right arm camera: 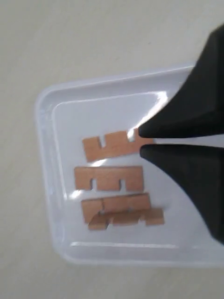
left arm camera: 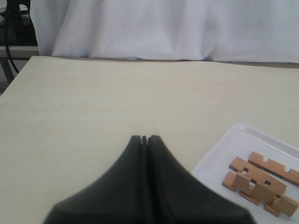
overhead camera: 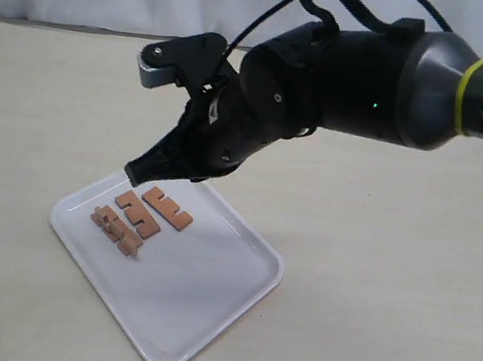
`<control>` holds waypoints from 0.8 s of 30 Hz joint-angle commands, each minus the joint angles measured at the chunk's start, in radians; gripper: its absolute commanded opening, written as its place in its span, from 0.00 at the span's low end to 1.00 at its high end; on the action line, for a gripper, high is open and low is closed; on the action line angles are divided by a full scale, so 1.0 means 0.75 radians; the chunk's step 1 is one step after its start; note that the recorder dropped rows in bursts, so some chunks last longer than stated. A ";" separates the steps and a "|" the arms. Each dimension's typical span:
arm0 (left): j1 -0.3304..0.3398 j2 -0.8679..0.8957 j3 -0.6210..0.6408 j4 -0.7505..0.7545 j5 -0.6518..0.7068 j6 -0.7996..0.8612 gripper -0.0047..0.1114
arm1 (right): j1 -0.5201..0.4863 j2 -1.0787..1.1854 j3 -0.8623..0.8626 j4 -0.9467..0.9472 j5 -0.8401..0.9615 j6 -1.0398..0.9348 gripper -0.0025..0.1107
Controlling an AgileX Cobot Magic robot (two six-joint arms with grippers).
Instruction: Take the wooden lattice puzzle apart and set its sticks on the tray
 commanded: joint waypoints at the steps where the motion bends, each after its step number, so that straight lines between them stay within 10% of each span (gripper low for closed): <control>1: -0.010 -0.002 0.005 -0.001 -0.017 -0.006 0.04 | -0.105 -0.008 0.106 -0.004 0.007 0.000 0.06; 16: -0.010 -0.002 0.005 0.002 -0.012 -0.006 0.04 | -0.609 -0.257 0.562 0.015 -0.340 -0.012 0.06; 24: -0.010 -0.002 0.005 0.002 -0.012 -0.006 0.04 | -0.634 -0.322 0.607 0.033 -0.503 -0.002 0.06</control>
